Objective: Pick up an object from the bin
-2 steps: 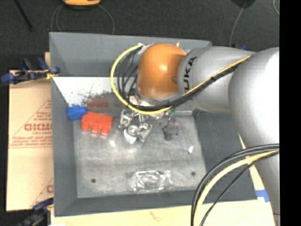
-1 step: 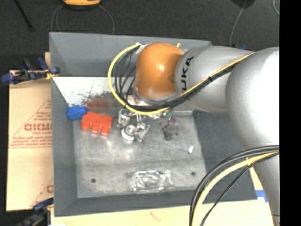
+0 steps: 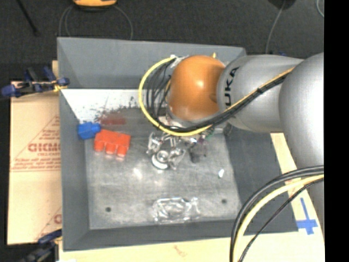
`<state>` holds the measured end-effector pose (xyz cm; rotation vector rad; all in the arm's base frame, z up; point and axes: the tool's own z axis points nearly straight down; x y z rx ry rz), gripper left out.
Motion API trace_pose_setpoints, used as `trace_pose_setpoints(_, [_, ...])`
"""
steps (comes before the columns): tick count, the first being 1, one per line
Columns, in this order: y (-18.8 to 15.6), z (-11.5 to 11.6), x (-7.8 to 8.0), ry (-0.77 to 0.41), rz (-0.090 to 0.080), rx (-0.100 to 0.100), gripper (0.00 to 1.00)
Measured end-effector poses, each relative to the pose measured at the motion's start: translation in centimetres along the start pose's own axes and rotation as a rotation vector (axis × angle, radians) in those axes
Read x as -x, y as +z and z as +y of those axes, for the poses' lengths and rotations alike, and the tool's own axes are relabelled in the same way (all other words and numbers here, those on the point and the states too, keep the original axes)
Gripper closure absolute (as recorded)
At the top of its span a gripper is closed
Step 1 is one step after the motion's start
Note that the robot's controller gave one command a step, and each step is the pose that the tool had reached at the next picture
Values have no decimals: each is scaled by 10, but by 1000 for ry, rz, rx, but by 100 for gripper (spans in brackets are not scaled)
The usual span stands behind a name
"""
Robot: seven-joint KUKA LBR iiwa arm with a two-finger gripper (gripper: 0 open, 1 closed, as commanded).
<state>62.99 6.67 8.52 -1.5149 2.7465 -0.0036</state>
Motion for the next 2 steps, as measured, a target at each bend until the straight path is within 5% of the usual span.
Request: trace_pose_setpoints(2, [-178,-9,1,-43,-5,-7,100])
